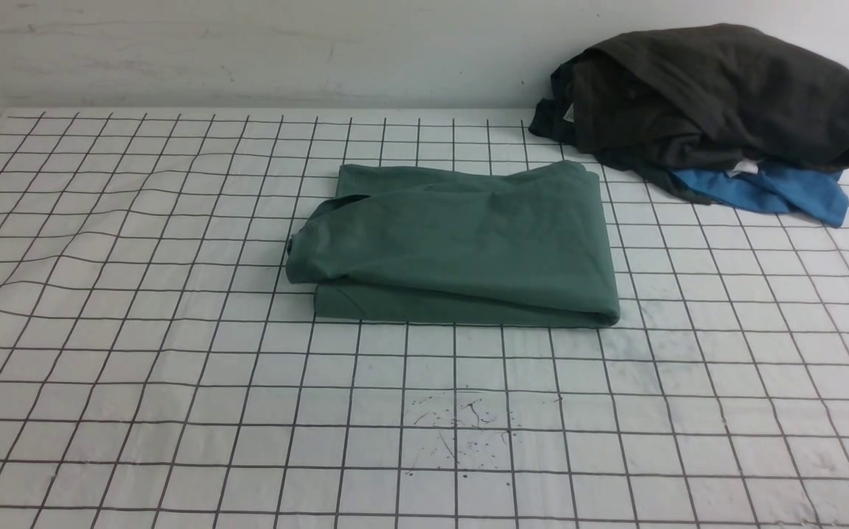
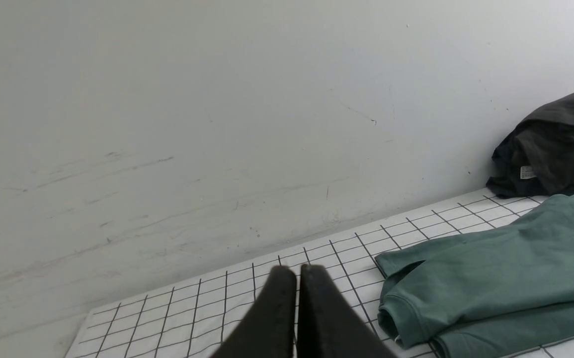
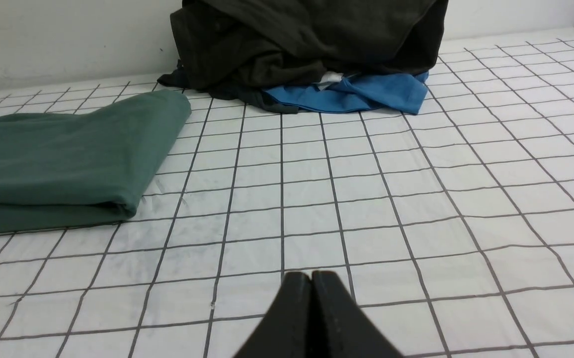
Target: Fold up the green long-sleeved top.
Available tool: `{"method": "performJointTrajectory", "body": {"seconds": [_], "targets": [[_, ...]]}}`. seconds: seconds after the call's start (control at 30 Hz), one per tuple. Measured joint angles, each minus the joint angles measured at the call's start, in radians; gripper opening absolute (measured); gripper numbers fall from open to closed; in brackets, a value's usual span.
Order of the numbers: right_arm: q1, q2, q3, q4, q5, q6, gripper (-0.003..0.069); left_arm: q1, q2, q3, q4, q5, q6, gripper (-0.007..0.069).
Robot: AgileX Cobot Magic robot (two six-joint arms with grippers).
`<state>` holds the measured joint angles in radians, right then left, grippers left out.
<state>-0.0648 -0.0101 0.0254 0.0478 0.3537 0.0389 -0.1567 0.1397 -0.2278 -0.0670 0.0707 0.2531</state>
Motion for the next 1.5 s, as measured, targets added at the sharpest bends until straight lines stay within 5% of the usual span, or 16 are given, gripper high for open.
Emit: {"method": "performJointTrajectory", "body": {"seconds": [0.43, 0.7, 0.93, 1.5], "targets": [[0.0, 0.0, 0.0, 0.0, 0.001, 0.001, -0.0015, 0.0, -0.003, 0.009, 0.0, -0.012, 0.0, -0.0007], [0.0, 0.0, 0.0, 0.0, 0.002, 0.001, -0.0015, 0.086, -0.148, 0.214, 0.018, -0.044, -0.056, -0.0007], [0.0, 0.0, -0.001, 0.0, 0.005, 0.001, -0.0015, 0.135, -0.15, 0.255, 0.018, 0.28, -0.234, -0.0007], [0.0, 0.0, -0.001, 0.0, 0.005, 0.001, -0.0015, 0.135, -0.15, 0.252, 0.017, 0.292, -0.253, -0.0007]]}}
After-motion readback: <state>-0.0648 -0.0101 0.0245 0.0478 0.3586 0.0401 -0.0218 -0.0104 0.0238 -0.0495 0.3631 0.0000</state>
